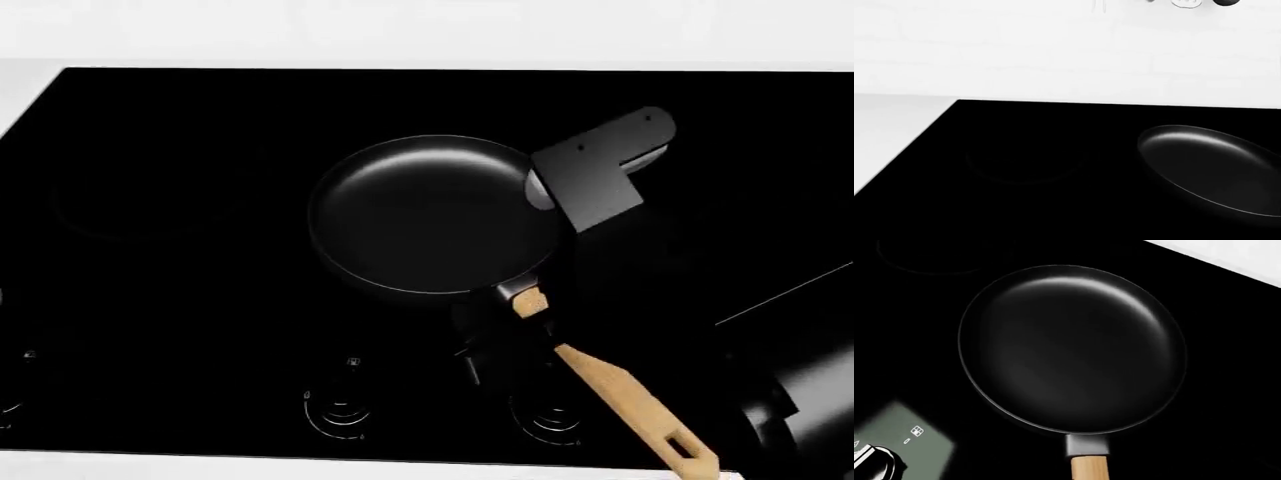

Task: Pick up the pan and dump the vegetables in it onto the plate. Then return the pan to the stove.

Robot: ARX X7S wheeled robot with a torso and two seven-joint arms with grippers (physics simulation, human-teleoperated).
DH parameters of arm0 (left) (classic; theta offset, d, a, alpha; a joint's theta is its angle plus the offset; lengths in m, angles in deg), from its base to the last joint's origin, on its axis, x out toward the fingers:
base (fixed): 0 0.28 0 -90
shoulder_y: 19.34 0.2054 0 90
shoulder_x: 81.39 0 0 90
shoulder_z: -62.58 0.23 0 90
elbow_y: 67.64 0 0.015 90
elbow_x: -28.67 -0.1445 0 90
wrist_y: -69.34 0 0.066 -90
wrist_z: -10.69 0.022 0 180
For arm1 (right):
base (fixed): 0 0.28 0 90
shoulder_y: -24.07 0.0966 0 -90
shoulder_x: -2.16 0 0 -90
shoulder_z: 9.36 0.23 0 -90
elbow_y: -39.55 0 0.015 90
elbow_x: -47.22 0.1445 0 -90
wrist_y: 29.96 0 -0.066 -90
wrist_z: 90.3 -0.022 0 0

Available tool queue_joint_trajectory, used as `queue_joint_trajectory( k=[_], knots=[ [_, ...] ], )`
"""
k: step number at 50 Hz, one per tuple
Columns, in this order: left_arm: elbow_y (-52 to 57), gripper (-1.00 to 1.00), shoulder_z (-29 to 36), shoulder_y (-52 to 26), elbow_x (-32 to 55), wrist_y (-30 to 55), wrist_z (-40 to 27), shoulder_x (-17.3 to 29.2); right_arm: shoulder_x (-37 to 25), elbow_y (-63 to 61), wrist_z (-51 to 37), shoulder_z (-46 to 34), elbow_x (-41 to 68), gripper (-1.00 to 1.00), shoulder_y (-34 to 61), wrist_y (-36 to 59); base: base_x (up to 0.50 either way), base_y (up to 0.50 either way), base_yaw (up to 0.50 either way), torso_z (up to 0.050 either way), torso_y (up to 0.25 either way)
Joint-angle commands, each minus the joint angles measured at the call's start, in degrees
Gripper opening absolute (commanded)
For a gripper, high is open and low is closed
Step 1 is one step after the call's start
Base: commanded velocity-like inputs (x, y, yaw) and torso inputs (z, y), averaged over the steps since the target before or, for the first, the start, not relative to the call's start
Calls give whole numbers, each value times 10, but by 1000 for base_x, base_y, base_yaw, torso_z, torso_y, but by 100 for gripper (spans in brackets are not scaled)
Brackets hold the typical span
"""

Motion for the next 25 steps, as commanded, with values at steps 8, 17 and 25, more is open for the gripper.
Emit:
queue_joint_trajectory(
  k=[8, 17, 25],
  knots=[
    [-44, 100, -4, -87, 8, 40, -6, -12, -9, -122, -99, 164, 37, 100, -2, 25, 0, 0, 0, 0, 0],
    [-94, 100, 5, -249, 47, 133, -20, -10, -16, -152, -141, 248, 50, 100, 32, 25, 0, 0, 0, 0, 0],
    [-157, 100, 23, -341, 43, 154, -26, -13, -18, -100, -152, 280, 60, 100, 119, 56, 0, 0, 0, 0, 0]
  ],
)
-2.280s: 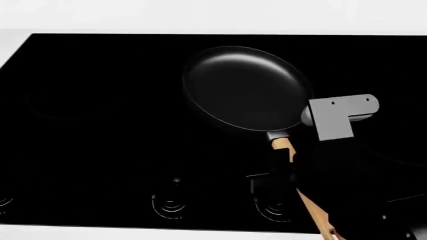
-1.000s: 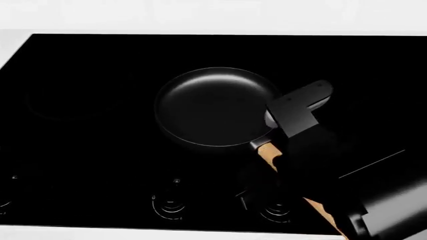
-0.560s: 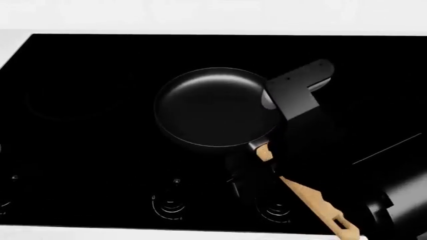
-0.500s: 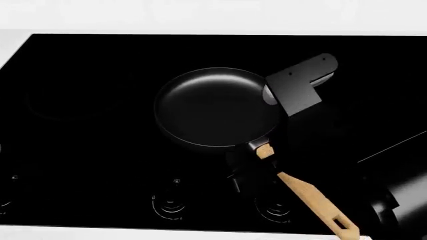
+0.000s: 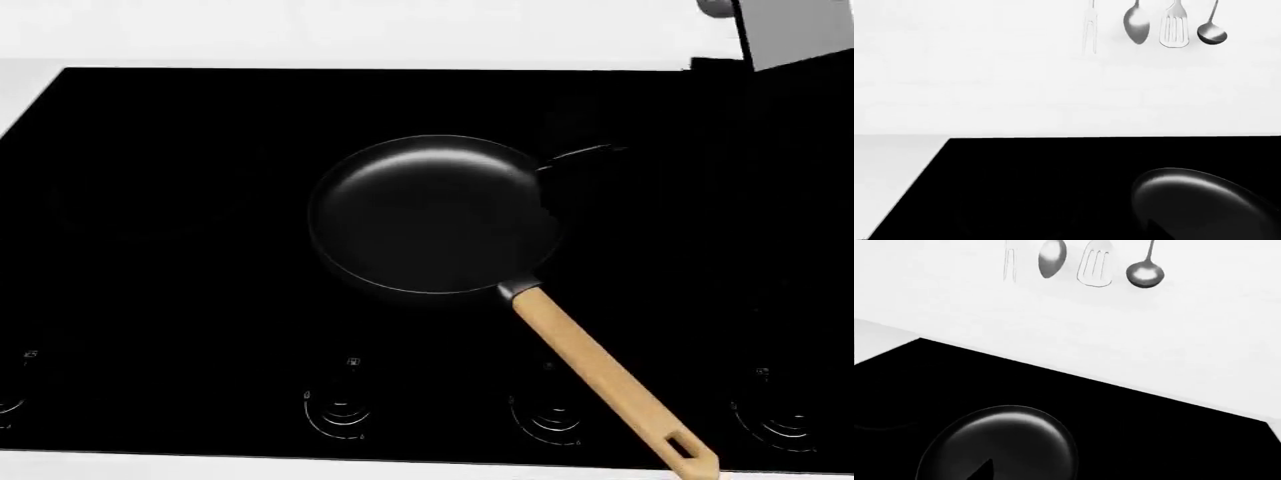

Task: Pick up the pan and dump the vegetables in it onto the plate. Then return the pan to the stove.

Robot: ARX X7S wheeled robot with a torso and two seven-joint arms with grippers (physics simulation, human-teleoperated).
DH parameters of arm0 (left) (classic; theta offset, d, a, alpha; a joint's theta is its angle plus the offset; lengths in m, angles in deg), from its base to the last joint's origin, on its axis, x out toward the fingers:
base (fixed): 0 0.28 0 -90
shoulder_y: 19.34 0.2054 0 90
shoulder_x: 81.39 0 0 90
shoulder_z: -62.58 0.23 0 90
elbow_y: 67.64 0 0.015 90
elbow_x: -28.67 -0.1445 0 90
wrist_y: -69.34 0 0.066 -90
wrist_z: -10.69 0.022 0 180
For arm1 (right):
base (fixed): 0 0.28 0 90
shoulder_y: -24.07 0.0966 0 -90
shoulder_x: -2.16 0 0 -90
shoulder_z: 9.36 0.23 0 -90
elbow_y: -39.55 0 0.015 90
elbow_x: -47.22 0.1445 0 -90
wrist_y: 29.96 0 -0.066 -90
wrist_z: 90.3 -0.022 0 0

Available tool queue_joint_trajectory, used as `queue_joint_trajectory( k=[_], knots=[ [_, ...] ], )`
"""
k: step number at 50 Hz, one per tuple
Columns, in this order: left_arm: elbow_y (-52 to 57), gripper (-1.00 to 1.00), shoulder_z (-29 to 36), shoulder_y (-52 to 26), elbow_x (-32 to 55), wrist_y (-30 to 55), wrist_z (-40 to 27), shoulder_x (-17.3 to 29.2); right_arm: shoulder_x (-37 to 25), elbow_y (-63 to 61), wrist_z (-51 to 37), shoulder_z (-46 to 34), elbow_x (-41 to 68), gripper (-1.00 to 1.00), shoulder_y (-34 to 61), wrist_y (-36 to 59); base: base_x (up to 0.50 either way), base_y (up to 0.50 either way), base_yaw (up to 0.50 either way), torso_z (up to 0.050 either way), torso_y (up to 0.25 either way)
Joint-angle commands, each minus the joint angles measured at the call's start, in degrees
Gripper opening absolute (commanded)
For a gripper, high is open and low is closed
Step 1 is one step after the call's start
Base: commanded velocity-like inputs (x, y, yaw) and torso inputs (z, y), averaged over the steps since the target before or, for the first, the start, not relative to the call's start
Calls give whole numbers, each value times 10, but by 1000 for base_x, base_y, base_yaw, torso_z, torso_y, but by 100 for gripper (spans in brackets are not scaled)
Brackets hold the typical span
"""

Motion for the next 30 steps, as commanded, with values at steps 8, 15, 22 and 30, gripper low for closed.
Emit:
queue_joint_trajectory(
  k=[8, 15, 22, 30],
  knots=[
    [-141, 100, 52, -230, -16, 48, 5, -15, -8, 64, -18, 64, -22, 100, 141, -12, 0, 0, 0, 0, 0],
    [-189, 100, 67, -303, -15, 60, 12, -19, -9, 86, -22, 53, -32, 100, 183, -13, 0, 0, 0, 0, 0],
    [-239, 100, 92, -361, -19, 62, 23, -24, -9, 96, -25, 45, -41, 100, 205, -23, 0, 0, 0, 0, 0],
    [-264, 100, 117, -398, -22, 60, 31, -29, -10, 112, -22, 24, -63, 100, 209, -55, 0, 0, 0, 0, 0]
  ],
)
